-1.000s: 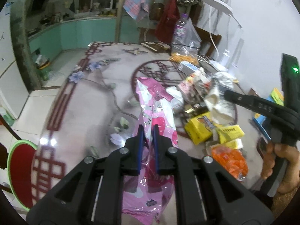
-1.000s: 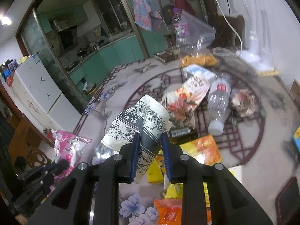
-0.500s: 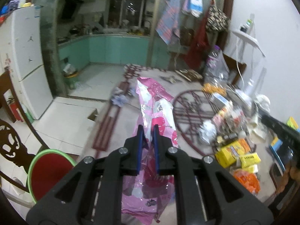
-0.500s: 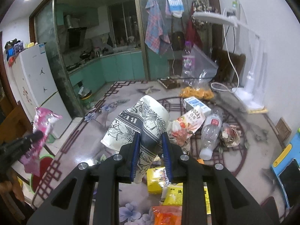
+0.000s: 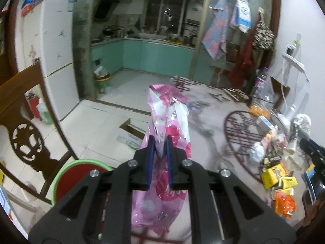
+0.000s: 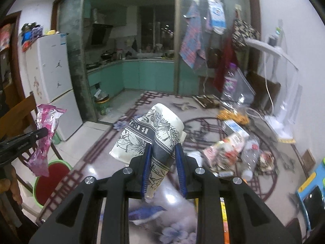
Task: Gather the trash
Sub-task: 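Carry the paper cup and pink bag with both tools to the red bucket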
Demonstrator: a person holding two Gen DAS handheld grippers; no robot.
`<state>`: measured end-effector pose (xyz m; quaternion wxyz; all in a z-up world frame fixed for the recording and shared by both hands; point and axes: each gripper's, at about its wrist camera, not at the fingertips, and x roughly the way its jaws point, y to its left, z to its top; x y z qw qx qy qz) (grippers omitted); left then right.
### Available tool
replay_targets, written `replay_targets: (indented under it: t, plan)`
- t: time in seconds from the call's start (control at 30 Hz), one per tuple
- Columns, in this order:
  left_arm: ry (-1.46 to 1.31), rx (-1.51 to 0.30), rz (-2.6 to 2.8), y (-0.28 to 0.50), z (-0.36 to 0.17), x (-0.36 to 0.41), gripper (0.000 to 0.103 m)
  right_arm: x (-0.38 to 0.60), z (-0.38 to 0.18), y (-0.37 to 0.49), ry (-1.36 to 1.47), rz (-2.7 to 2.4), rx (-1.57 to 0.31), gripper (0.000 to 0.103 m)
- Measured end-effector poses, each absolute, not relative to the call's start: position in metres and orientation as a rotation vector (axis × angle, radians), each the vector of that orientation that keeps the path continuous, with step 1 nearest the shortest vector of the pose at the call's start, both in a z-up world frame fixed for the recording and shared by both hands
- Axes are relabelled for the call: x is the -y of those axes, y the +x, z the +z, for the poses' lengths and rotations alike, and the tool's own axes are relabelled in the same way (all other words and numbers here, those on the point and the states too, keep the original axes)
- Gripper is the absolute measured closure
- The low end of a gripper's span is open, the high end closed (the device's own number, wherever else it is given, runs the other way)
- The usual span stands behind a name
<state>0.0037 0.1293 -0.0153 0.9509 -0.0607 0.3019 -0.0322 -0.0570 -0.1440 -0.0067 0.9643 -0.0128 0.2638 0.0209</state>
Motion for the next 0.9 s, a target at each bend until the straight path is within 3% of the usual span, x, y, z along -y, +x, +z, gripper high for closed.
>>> replay_targets:
  t: [0.33, 0.9]
  plan:
    - [-0.163, -0.614, 0.066, -0.007, -0.024, -0.198, 0.094, 0.082, 0.002, -0.041, -0.056, 0.14, -0.521, 0.08]
    - [-0.22, -0.724, 0.272, -0.021, -0.054, -0.282, 0.094, -0.054, -0.044, -0.008, -0.037, 0.461, -0.668, 0.08]
